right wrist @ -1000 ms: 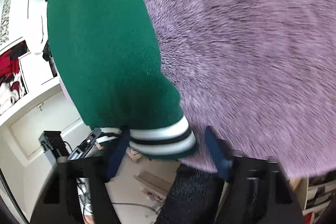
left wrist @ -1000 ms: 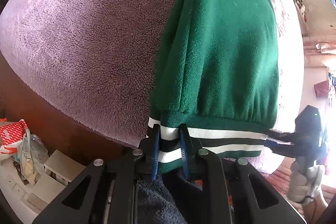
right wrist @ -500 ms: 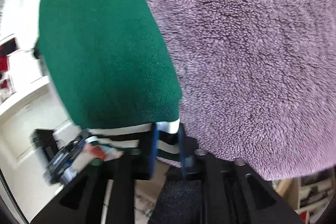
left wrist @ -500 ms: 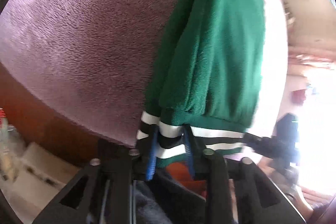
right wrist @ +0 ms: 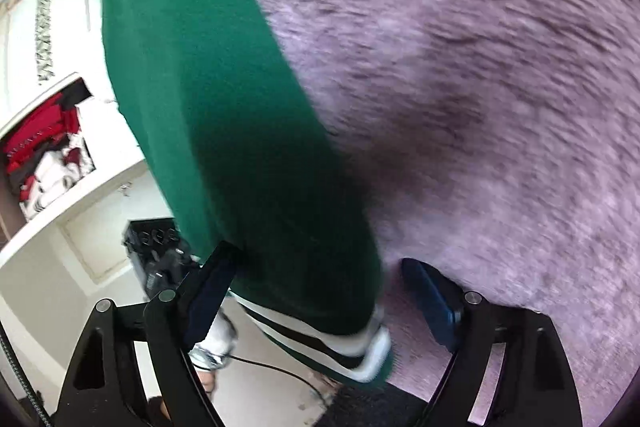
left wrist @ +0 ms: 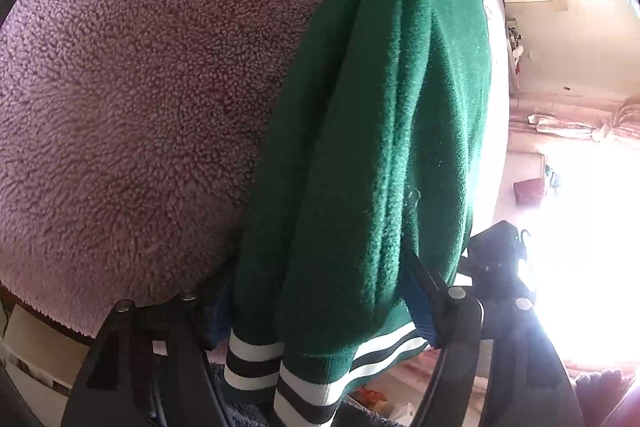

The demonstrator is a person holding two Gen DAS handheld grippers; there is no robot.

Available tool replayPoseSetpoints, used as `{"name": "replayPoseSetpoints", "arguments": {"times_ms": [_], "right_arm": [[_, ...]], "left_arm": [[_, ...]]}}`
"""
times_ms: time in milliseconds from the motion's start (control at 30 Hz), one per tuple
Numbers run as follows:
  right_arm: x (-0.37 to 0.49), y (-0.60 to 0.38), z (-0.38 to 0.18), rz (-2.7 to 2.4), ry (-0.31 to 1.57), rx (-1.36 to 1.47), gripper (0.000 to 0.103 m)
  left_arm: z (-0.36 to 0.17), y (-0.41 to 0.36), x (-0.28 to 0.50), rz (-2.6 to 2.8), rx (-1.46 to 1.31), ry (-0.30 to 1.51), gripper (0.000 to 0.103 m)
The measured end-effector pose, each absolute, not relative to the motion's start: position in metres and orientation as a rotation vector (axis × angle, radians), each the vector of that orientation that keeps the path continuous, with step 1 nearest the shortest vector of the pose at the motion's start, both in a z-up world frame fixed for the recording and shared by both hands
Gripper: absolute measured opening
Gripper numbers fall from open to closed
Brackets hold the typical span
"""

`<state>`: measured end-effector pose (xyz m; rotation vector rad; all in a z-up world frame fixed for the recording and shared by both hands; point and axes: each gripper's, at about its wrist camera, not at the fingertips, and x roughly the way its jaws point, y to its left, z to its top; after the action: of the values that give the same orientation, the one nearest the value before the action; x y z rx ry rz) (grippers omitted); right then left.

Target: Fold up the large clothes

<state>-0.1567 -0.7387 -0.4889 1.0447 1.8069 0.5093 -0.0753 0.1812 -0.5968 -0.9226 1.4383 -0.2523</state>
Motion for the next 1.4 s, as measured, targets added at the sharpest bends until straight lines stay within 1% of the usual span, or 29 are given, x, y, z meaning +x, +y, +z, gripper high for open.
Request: {"name": "replayPoseSetpoints", "arguments": {"times_ms": [33,100,133,167,200,233,333,467,600,667,700,800,833,867,900,1000,1067,1133,1200,1300,1367,1400], "right_arm": [[-0.154,-0.734,-0.488,0.536,1.783,1.074,0.083],[-0.149,-0.708,-0.491,0.576,1.773,1.066,0.079],[-0.148,-0.693,-0.494,0.584,1.772,1.066,0.067],[-0.153,-0.681,-0.500,0.585,1.781,1.104,0.038],[-0.155,-0.674,-0.512,0.576,1.785,1.157,0.032],[-0.156,-0.672,-0.516,0.550,1.778,1.189,0.029],[-0.159,-0.673,-0.499,0.532,1.751,1.184,0.021],[-0.183,-0.689,-0.455,0.565,1.730,1.291,0.019],[-0.224,-0.697,-0.404,0.582,1.837,1.298,0.019],[-0.235,-0.703,-0.377,0.581,1.872,1.316,0.019],[-0.234,-0.706,-0.368,0.583,1.869,1.329,0.019],[-0.206,-0.717,-0.342,0.605,1.814,1.316,0.019],[-0.188,-0.722,-0.335,0.616,1.786,1.291,0.019],[-0.165,-0.722,-0.330,0.627,1.756,1.265,0.019],[-0.149,-0.726,-0.324,0.619,1.735,1.252,0.019],[-0.061,-0.730,-0.308,0.619,1.606,1.219,0.019],[0.006,-0.735,-0.306,0.599,1.529,1.184,0.018],[0.065,-0.740,-0.314,0.565,1.501,1.169,0.018],[0.117,-0.739,-0.328,0.507,1.503,1.163,0.018],[0.181,-0.744,-0.360,0.453,1.556,1.130,0.018],[0.209,-0.748,-0.396,0.409,1.641,1.162,0.018],[0.208,-0.749,-0.412,0.385,1.682,1.176,0.019]], "left_arm": [[-0.592,0.179,-0.075,-0.244,-0.917,1.428,0.068],[-0.582,0.169,-0.078,-0.227,-0.891,1.387,0.066],[-0.575,0.165,-0.079,-0.223,-0.861,1.364,0.054],[-0.569,0.162,-0.078,-0.214,-0.829,1.351,0.043],[-0.567,0.165,-0.078,-0.212,-0.820,1.344,0.036],[-0.561,0.166,-0.077,-0.215,-0.822,1.333,0.032],[-0.544,0.166,-0.078,-0.235,-0.827,1.311,0.028],[-0.504,0.171,-0.102,-0.260,-0.826,1.296,0.027],[-0.470,0.176,-0.137,-0.247,-0.896,1.364,0.027],[-0.443,0.176,-0.143,-0.244,-0.892,1.378,0.027],[-0.434,0.176,-0.139,-0.248,-0.883,1.366,0.027],[-0.397,0.169,-0.095,-0.258,-0.718,1.263,0.027],[-0.389,0.167,-0.070,-0.249,-0.665,1.222,0.027],[-0.387,0.169,-0.044,-0.253,-0.674,1.182,0.027],[-0.387,0.175,-0.028,-0.251,-0.682,1.153,0.027],[-0.389,0.179,0.046,-0.255,-0.663,1.062,0.027],[-0.402,0.184,0.101,-0.260,-0.637,1.045,0.027],[-0.416,0.184,0.147,-0.256,-0.598,1.056,0.027],[-0.434,0.183,0.188,-0.262,-0.578,1.088,0.027],[-0.476,0.179,0.246,-0.255,-0.576,1.192,0.027],[-0.512,0.181,0.277,-0.247,-0.615,1.324,0.028],[-0.521,0.183,0.280,-0.238,-0.635,1.379,0.028]]}}
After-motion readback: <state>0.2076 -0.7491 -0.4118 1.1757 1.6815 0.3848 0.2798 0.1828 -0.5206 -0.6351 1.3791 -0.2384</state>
